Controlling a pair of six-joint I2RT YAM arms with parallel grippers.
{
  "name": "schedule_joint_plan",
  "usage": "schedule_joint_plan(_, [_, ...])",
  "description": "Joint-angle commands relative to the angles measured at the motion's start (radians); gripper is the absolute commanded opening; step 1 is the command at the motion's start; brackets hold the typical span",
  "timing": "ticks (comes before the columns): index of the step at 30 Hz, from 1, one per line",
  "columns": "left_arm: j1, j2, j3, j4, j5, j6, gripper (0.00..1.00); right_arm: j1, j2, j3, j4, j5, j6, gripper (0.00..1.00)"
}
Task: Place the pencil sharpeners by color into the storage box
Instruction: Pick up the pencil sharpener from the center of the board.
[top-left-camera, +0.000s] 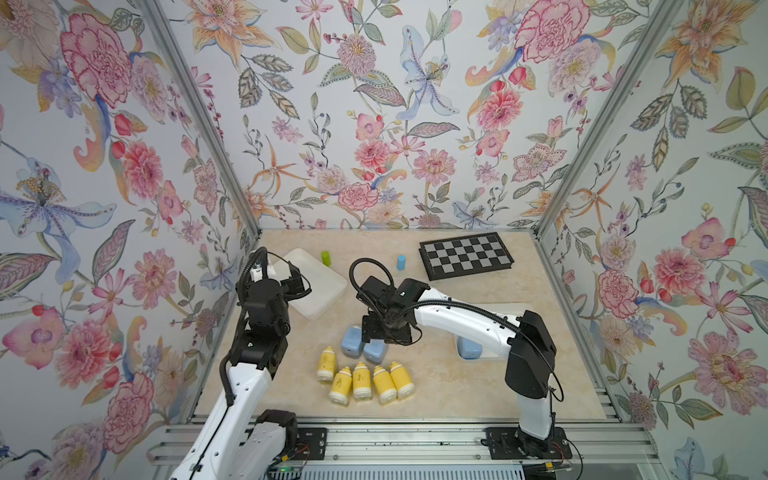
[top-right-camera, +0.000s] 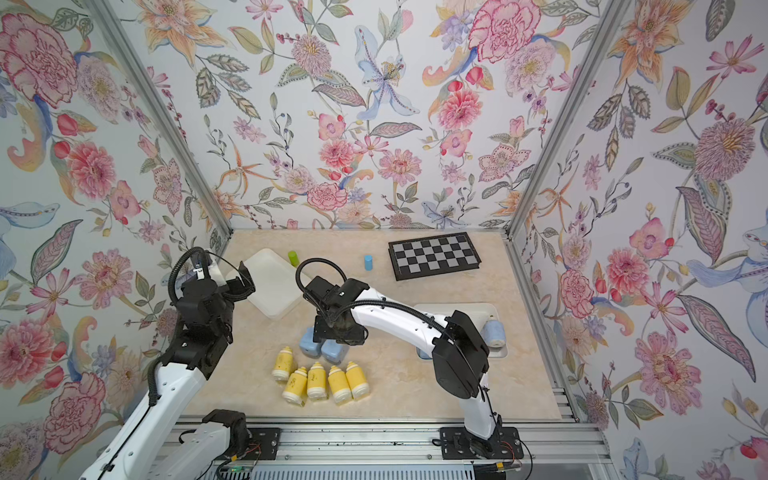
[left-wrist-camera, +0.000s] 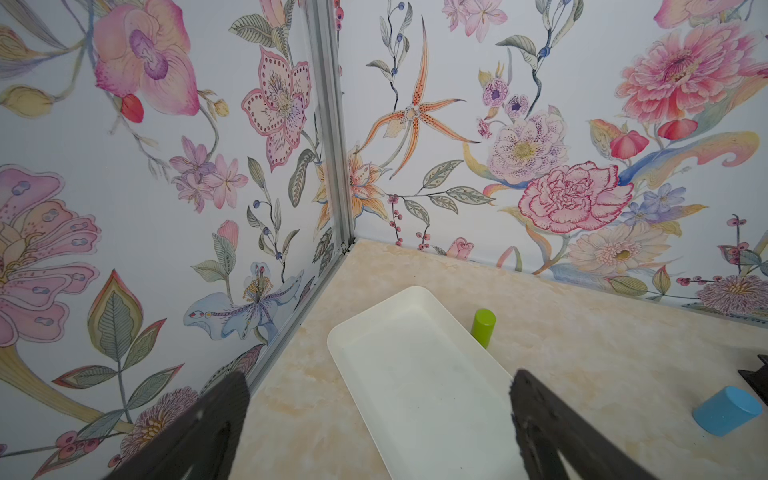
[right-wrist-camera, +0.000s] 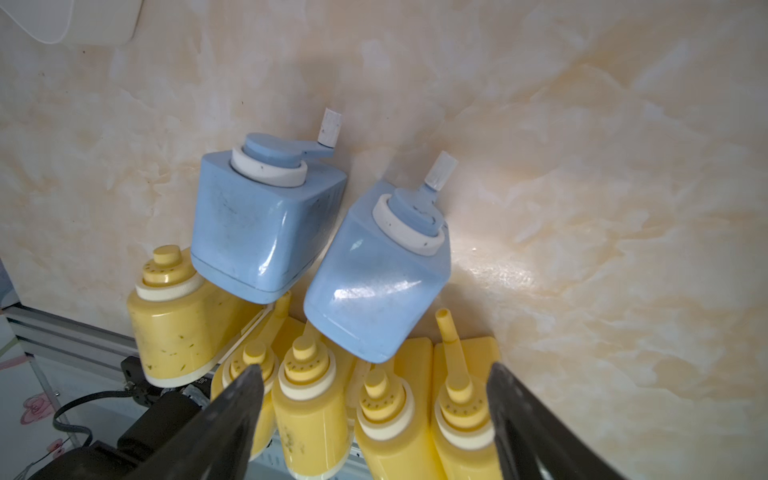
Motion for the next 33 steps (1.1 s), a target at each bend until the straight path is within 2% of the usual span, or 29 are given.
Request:
schedule_joint_plan(1, [-0.008, -0.003, -0.011, 0.025, -0.004, 0.002, 0.99, -0.004, 0.042, 0.031, -0.001, -0.014, 0.041, 0.86])
schedule_joint_plan(16, [-0.009, -0.004, -0.011, 0.028, 0.012, 0.0, 0.99, -0.016, 0.098, 0.021, 0.017, -0.023, 0.042, 0.81])
schedule_joint_plan(33, [-0.008, -0.003, -0.009, 0.028, 0.012, 0.001, 0.99, -0.03, 0.156, 0.03, 0.021, -0.059, -0.018, 0.7])
